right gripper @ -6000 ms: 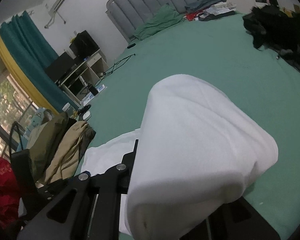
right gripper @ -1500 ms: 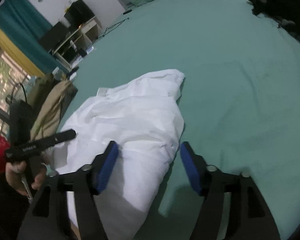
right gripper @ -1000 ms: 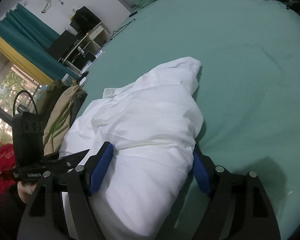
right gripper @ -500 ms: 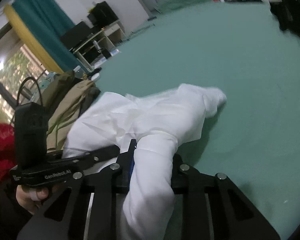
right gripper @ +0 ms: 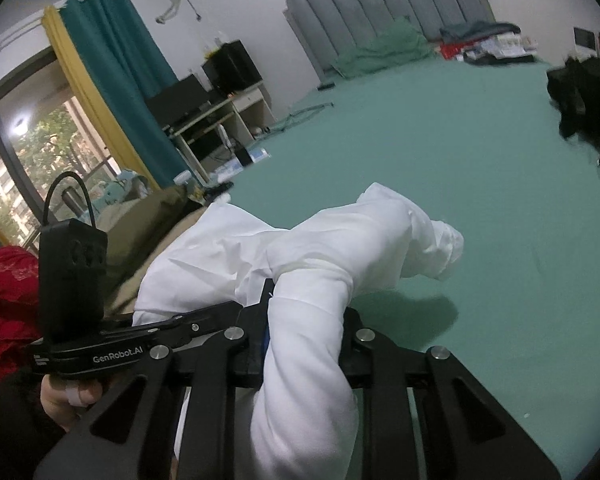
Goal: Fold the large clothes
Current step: 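Lift the bundle with both tools and fold it over onto itself, then release the folded bundle onto the clothes pile and withdraw both tools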
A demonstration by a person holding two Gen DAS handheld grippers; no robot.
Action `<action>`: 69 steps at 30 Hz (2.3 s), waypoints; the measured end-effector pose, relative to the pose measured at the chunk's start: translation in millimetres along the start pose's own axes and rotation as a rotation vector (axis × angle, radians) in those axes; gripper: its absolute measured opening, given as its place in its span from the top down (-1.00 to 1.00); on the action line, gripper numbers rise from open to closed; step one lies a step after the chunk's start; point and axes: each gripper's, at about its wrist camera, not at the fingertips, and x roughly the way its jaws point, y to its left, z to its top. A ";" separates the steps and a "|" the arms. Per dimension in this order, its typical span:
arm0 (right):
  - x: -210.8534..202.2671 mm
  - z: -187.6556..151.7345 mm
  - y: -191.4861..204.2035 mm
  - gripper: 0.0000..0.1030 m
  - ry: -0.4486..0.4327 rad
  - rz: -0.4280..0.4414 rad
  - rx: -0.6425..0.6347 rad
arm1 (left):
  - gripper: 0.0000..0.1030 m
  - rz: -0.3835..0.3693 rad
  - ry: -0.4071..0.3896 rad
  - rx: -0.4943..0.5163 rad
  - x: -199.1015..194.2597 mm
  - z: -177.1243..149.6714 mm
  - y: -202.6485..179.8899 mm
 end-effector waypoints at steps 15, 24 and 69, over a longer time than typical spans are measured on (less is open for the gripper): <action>21.0 42.1 97.2 0.60 -0.075 0.091 -0.135 | 0.61 0.060 -0.176 -0.013 -110.0 24.9 44.7; 60.5 47.3 142.6 0.60 -0.077 0.166 -0.175 | 0.61 0.124 -0.227 -0.038 -149.1 33.5 91.9; 153.7 -28.8 51.5 -0.39 0.255 -0.161 -0.041 | 0.30 0.504 0.167 -0.130 -55.1 28.1 182.0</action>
